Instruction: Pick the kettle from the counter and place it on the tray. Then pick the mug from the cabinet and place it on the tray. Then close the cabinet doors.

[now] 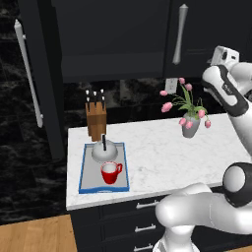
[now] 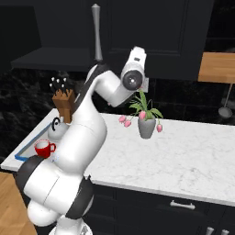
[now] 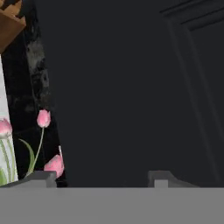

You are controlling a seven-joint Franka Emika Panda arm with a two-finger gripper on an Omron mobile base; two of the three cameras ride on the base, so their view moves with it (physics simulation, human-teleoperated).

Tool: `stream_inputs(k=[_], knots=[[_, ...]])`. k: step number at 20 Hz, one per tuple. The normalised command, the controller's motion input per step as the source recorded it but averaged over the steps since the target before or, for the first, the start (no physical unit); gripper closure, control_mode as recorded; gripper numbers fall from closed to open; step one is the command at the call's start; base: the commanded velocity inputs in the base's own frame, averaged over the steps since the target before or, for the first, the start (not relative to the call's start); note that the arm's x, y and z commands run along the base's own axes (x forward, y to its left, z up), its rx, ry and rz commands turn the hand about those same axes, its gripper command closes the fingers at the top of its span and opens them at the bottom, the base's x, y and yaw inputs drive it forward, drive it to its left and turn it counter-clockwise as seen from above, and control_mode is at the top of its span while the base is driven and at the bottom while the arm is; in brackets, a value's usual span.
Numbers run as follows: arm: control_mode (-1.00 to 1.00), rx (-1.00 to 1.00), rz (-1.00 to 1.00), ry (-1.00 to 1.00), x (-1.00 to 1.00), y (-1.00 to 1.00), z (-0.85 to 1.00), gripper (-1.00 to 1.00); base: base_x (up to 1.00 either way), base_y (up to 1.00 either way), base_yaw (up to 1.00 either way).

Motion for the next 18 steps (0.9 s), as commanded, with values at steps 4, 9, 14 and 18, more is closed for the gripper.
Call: stream_inputs(k=[4,9,14,18], knots=[[-1.0,-0.06,-0.2,0.22,0.91,0.14,-0.1,-1.0,0.0,0.0,0.0],[-1.0,-0.03,-0.15,0.27,0.43,0.0,-0.62,-1.0,0.0,0.0,0.0],[-1.0,-0.07,-0.08,0.34,0.07,0.01,-0.99,-1.0,0.0,0.0,0.0],[-1.0,-0.06,-0.05,0.29,-0.06,0.0,-1.0,-1.0,0.0,0.0,0.0]])
